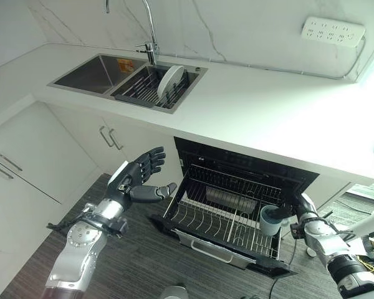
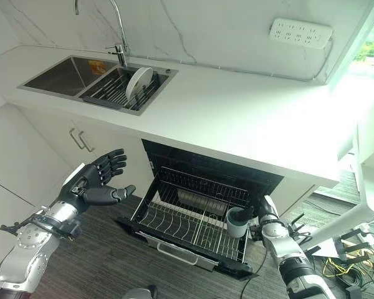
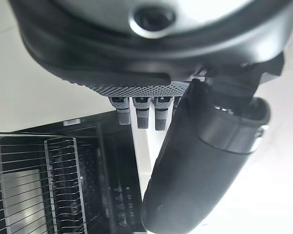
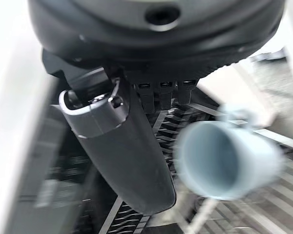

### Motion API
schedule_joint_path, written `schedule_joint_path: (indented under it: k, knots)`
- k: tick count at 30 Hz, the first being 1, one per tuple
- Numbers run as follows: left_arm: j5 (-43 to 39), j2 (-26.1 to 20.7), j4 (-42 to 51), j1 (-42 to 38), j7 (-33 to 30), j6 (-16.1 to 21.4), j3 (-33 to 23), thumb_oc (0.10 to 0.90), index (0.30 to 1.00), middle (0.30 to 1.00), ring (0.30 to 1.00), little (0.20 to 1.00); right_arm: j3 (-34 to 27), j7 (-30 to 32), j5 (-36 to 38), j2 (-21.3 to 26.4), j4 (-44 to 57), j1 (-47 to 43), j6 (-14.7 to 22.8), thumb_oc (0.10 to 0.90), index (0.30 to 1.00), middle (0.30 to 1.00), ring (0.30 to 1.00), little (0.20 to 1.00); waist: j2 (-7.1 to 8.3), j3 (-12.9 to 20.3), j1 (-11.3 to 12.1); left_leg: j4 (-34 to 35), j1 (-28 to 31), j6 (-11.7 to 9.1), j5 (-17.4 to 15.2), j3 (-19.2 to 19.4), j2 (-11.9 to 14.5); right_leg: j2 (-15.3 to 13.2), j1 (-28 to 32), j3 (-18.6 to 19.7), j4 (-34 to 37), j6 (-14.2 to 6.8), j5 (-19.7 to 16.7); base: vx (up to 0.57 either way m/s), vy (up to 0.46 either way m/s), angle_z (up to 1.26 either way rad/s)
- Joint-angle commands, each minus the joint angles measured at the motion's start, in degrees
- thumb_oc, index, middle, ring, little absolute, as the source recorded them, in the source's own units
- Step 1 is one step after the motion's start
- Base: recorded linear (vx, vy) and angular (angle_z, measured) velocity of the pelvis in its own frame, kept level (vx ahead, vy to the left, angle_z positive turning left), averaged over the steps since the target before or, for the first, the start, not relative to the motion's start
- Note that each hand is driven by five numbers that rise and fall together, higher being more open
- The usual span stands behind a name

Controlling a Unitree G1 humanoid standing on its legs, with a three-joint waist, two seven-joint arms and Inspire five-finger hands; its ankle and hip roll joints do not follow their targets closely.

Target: Place the dishes in the dishwasher.

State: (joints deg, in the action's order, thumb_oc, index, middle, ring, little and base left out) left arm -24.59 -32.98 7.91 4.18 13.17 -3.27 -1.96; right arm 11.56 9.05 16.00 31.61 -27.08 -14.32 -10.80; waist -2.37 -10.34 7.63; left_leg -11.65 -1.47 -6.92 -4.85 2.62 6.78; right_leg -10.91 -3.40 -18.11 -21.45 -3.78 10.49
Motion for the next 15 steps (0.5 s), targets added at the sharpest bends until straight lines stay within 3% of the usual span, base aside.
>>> schedule_joint_path:
  k: [1,8,15]
  knots:
    - [-4.7,-2.6,9.0,-2.2,-0.7,7.3,-4.7,0.800,0.900,0.900,0.900,0.900,-3.3,3.0,-1.5,1.4,5.0,-3.9,4.8,0.800,0.900,0.900,0.900,0.900,1.83,2.0,-1.2,-5.5,-2.2,2.0,-6.4,2.5,0.5,-0.2,3.2,1.4,4.3,-2.6,2.2,0.00,0.000,0.00]
    - [-6.6,-0.4,11.1,0.9,-0.4,9.2,-8.4,0.800,0.900,0.900,0.900,0.900,-9.6,2.3,-5.5,-1.7,19.4,5.1,2.1,0.800,0.900,0.900,0.900,0.900,2.39,2.0,-3.6,-5.5,-1.8,2.2,-6.6,3.7,1.1,0.1,2.9,2.5,4.3,-2.8,2.2,-0.01,0.023,-0.02]
    - [-8.8,1.5,12.6,1.7,-0.4,12.0,-10.9,0.800,0.900,0.900,0.900,0.900,-14.5,-0.6,-3.9,-2.7,29.0,10.8,0.2,0.800,0.900,0.900,0.900,0.900,3.14,2.0,-5.5,-5.5,-1.3,2.2,-7.3,5.1,1.2,0.2,2.4,3.7,4.3,-3.5,1.9,-0.01,0.069,-0.13]
